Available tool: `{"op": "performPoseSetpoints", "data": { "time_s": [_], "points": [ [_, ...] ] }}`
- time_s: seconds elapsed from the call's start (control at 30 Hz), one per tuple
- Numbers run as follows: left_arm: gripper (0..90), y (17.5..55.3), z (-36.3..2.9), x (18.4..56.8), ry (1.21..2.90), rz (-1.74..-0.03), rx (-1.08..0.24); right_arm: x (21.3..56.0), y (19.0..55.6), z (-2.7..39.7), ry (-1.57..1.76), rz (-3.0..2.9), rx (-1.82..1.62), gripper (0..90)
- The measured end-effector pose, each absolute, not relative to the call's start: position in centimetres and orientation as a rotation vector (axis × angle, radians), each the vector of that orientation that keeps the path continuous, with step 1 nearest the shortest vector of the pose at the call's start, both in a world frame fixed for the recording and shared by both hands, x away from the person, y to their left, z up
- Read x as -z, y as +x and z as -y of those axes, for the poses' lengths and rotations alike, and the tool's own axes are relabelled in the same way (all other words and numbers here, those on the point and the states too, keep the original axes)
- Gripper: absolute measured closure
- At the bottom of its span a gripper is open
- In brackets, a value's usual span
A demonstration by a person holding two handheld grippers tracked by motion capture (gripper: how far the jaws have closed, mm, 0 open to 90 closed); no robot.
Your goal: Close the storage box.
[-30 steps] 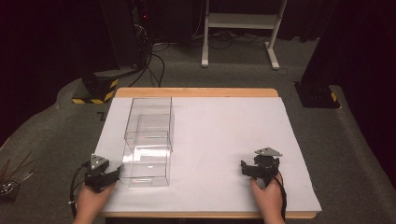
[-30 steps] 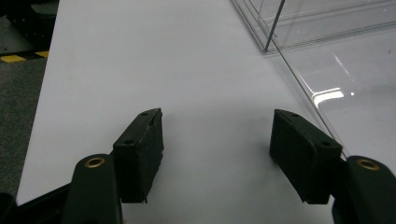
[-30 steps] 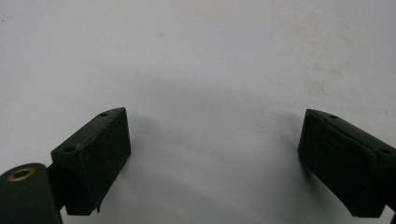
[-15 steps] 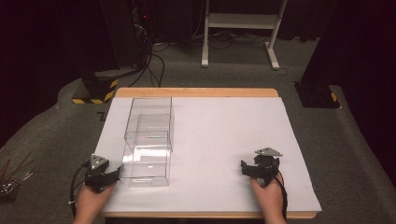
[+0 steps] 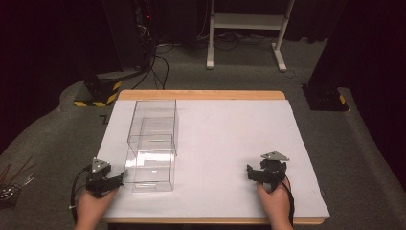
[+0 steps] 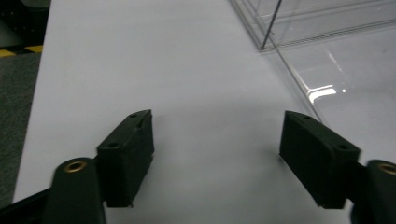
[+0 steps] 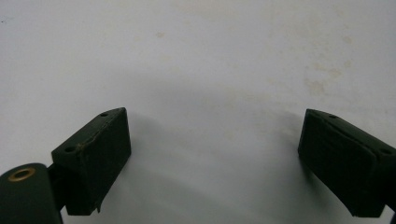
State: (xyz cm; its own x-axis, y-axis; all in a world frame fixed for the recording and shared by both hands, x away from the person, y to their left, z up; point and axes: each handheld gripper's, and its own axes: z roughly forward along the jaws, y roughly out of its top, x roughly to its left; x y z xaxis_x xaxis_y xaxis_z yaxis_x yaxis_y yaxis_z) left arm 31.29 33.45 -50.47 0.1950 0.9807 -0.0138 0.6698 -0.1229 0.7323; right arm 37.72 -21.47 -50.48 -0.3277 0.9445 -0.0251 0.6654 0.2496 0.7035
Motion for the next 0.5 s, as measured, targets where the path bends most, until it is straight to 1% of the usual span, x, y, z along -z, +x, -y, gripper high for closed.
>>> {"op": "performPoseSetpoints", "data": {
  "time_s": [0.03,0.5],
  "points": [
    [24.3,31.3,-33.6,50.4,1.869,-1.539,-0.648,50.5,37.7,21.5,1.464,-2.08,-0.834,9.2],
    [19.4,30.1,-34.7,48.1,1.784,-1.485,-0.661,50.5,37.7,21.4,1.461,-2.08,-0.833,9.4]
  ]
}}
